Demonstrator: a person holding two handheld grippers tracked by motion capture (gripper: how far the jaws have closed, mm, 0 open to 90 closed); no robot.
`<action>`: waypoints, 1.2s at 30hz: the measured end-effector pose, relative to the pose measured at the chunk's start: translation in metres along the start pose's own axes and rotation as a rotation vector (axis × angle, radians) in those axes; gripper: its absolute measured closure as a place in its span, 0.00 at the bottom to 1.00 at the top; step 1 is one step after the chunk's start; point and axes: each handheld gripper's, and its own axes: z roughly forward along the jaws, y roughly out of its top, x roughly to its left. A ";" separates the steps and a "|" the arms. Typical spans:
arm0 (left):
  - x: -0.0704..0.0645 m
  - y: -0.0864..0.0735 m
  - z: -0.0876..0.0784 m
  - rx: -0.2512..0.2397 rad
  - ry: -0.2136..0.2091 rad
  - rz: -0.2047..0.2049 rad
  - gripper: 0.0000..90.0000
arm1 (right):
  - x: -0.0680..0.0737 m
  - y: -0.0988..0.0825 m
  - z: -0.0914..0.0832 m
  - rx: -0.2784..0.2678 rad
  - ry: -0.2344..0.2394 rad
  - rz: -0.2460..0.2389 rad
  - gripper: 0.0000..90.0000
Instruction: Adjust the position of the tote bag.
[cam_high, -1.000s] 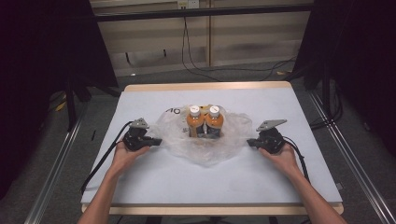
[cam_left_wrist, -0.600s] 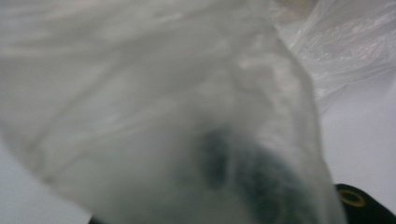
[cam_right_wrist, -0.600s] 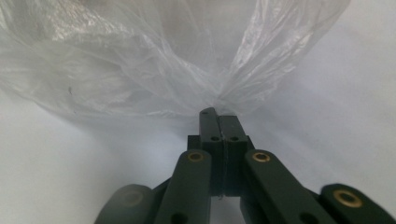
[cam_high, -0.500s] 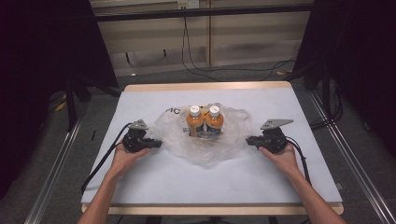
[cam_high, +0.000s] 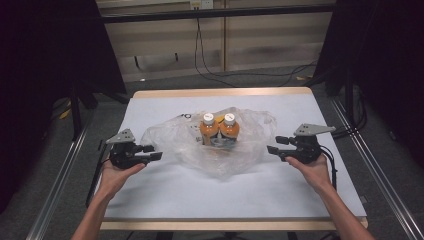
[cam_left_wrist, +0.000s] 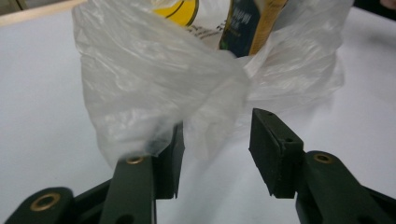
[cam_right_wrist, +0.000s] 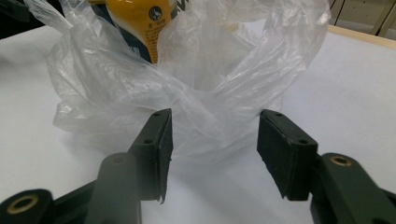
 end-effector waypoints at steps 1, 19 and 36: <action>-0.001 0.000 -0.003 -0.008 0.006 0.002 0.58 | 0.000 0.000 -0.002 -0.005 -0.001 -0.004 0.49; -0.011 0.044 0.025 -0.032 -0.031 0.080 0.89 | 0.020 0.042 0.024 -0.026 0.086 -0.113 0.98; 0.006 0.055 0.103 0.128 -0.014 0.072 0.91 | 0.029 0.048 0.098 0.225 0.154 -0.166 1.00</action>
